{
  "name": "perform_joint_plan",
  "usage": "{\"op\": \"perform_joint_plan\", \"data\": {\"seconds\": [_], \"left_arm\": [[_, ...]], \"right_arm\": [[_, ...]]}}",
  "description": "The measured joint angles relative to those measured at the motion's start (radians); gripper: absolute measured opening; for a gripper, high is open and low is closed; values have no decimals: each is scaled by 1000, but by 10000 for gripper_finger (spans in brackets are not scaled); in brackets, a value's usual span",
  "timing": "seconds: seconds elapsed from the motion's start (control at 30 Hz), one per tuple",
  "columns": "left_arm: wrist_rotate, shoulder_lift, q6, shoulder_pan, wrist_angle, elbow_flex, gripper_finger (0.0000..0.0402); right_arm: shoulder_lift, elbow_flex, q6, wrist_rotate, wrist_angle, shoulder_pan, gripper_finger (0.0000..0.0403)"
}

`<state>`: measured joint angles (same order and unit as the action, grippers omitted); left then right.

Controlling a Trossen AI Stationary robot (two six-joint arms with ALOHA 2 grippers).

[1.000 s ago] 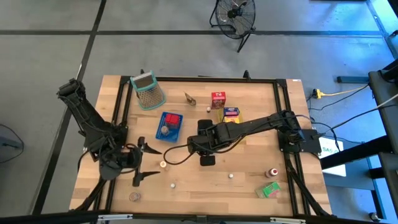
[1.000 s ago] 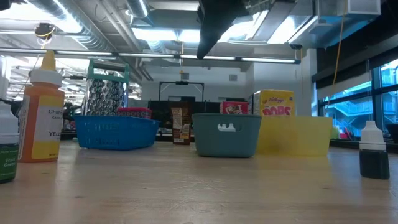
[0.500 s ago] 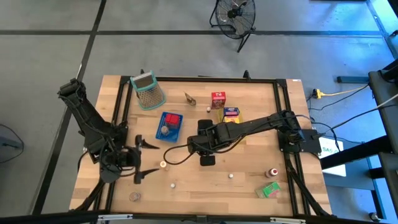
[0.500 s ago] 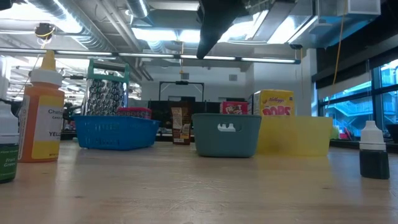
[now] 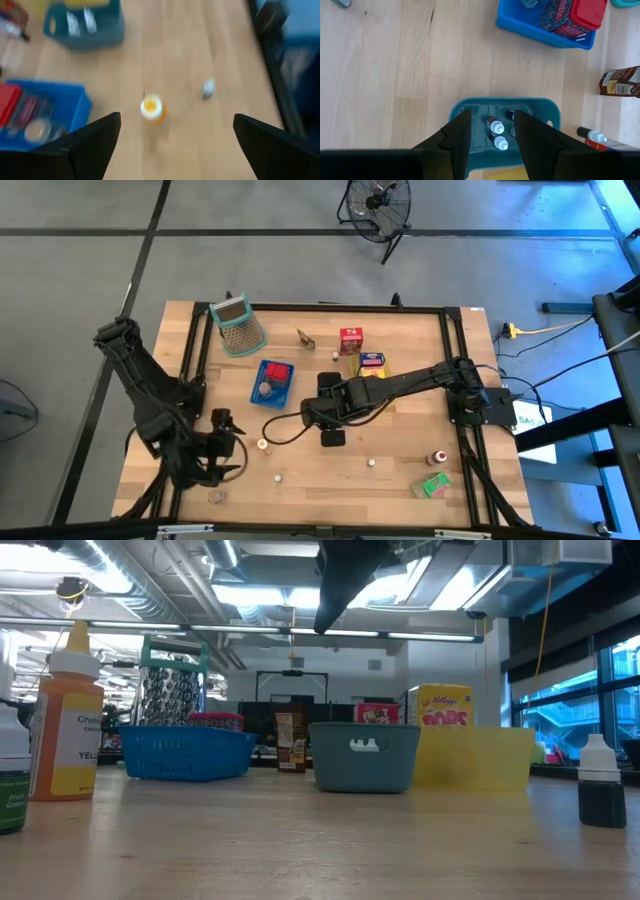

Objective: Pick & Place Kitchen Items
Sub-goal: Put the brown seasoning bottle into the blue bin

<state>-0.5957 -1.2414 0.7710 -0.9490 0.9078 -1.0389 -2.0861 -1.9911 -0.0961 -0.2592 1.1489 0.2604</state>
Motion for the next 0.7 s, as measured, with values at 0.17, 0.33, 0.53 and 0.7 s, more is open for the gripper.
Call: {"op": "perform_joint_plan", "data": {"seconds": [0.17,0.33,0.53,0.7], "left_arm": [[194,-140,113,17,262,-142,384],[385,-224,226,23,326,-185,384],[513,-269,362,22,240,-185,384],[577,-282,465,21,185,-185,384]], "right_arm": [[0,0,0,0,-4,0,151],[0,0,0,0,-8,0,151],[0,0,0,0,-9,0,151],[0,0,0,0,-12,0,151]]}}
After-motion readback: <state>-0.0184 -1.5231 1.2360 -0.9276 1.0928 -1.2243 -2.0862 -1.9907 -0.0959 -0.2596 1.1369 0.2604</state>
